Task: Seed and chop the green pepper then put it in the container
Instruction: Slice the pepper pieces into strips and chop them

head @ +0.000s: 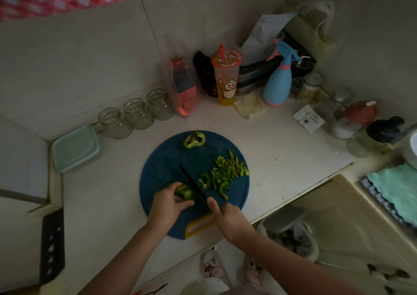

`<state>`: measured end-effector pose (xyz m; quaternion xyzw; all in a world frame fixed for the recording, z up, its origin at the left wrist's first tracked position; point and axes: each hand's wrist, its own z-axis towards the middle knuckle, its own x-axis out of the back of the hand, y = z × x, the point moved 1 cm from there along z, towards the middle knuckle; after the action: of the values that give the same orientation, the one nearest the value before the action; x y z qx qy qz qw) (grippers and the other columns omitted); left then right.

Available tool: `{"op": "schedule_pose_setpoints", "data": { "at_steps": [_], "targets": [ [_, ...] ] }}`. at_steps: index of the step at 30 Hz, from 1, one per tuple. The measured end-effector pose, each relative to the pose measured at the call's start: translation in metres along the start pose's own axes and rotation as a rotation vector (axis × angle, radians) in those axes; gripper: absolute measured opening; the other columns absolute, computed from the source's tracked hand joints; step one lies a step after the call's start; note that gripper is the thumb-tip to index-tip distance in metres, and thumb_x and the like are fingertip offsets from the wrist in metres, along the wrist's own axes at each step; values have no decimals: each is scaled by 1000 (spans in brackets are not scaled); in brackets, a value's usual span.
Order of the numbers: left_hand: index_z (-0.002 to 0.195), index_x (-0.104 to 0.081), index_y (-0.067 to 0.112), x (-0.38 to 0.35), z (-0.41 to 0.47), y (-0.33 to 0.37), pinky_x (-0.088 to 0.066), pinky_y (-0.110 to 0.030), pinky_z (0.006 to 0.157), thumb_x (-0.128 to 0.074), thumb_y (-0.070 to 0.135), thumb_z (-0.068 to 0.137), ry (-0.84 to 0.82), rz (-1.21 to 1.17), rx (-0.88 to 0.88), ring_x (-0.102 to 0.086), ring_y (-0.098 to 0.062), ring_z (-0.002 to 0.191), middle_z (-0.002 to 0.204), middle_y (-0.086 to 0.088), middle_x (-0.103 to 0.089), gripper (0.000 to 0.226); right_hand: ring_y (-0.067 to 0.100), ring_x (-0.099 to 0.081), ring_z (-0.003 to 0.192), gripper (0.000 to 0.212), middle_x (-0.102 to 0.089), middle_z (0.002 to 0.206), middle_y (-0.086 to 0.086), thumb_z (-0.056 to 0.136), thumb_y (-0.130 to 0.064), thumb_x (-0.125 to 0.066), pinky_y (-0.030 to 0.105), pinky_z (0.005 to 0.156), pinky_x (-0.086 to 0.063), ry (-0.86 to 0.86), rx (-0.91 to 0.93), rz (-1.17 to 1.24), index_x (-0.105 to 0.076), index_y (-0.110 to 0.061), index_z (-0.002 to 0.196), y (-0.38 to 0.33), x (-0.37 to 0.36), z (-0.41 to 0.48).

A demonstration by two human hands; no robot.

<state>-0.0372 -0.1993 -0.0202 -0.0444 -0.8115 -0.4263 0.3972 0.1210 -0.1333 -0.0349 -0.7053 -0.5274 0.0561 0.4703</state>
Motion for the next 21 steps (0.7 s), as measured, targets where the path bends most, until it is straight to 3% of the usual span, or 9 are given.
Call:
{"op": "schedule_pose_setpoints", "data": {
  "at_steps": [4, 9, 15, 21],
  "targets": [
    [121, -58, 4, -4, -2, 1, -41, 0, 63, -79, 8, 71, 16, 4, -23, -62, -6, 76, 96, -11, -72, 54, 14, -44, 52, 63, -43, 54, 2, 94, -60, -28, 33, 64, -39, 21, 74, -87, -37, -15, 52, 5, -5, -5],
    [118, -60, 1, -5, -1, 1, -47, -19, 76, -81, 11, 69, 61, 44, -41, -66, -20, 87, 110, -13, -63, 55, 18, -45, 52, 63, -40, 52, 3, 94, -61, -28, 39, 66, -42, 30, 108, -96, -35, -15, 51, 7, -8, -7],
    [108, -65, -1, -6, -1, 7, -37, -6, 54, -79, 12, 72, 73, 118, -24, -52, -9, 69, 102, -14, -63, 41, 22, -46, 59, 61, -40, 55, 3, 95, -59, -28, 36, 65, -39, 29, 115, -145, -36, -16, 53, 6, -9, -8],
    [101, -66, 0, -7, 0, 7, -36, -7, 52, -78, 12, 73, 62, 130, -10, -53, -8, 68, 98, -12, -67, 33, 23, -47, 61, 60, -39, 56, 4, 96, -57, -26, 36, 65, -40, 10, 94, -148, -36, -15, 54, 2, -11, -9]
  ]
}}
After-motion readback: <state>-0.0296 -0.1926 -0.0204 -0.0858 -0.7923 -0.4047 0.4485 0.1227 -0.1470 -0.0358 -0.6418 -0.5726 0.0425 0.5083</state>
